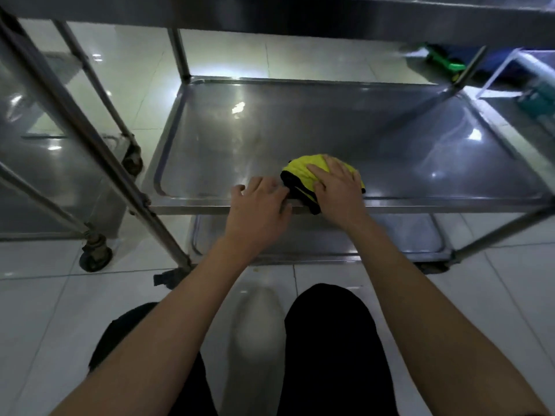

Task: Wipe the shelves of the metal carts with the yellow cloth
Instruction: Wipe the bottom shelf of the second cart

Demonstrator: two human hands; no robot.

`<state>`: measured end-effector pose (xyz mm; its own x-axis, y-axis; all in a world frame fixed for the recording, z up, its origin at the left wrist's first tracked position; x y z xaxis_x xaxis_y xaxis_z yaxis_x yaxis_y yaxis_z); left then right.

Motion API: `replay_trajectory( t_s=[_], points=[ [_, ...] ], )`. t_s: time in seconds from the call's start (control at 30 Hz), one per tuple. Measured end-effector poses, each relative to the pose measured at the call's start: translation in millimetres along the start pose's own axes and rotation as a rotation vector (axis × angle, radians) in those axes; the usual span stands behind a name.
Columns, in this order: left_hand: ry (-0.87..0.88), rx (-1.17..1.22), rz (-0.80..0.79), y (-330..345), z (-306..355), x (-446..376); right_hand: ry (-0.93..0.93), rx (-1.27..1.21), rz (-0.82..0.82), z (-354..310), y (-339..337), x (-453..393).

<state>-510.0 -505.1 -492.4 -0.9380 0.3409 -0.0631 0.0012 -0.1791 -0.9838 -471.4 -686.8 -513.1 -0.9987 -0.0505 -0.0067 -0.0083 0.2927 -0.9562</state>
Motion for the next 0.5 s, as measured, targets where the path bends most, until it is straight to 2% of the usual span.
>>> replay_trajectory(
  t_s=[0.13,0.27,0.5],
  points=[
    [0.052,-0.008,-0.049,8,35,-20,0.150,0.016,0.057,71,-27,17],
    [0.026,0.027,-0.086,22,50,-24,0.292,-0.002,0.070,126,-48,30],
    [0.069,0.066,-0.041,26,46,-23,0.317,0.038,0.035,122,-38,21]
  ],
)
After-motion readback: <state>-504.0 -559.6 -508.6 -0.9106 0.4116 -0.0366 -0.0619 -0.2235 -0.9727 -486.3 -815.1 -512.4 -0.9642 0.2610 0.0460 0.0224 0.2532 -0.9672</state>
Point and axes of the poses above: each hand's wrist, its own x-axis away from the middle knuckle, its own y-axis out of the palm, z = x × y, the point moved 3 cm from there along -x, towards the middle knuckle, and after that the axes turned 8 degrees about -z, right-handed, at the moved point
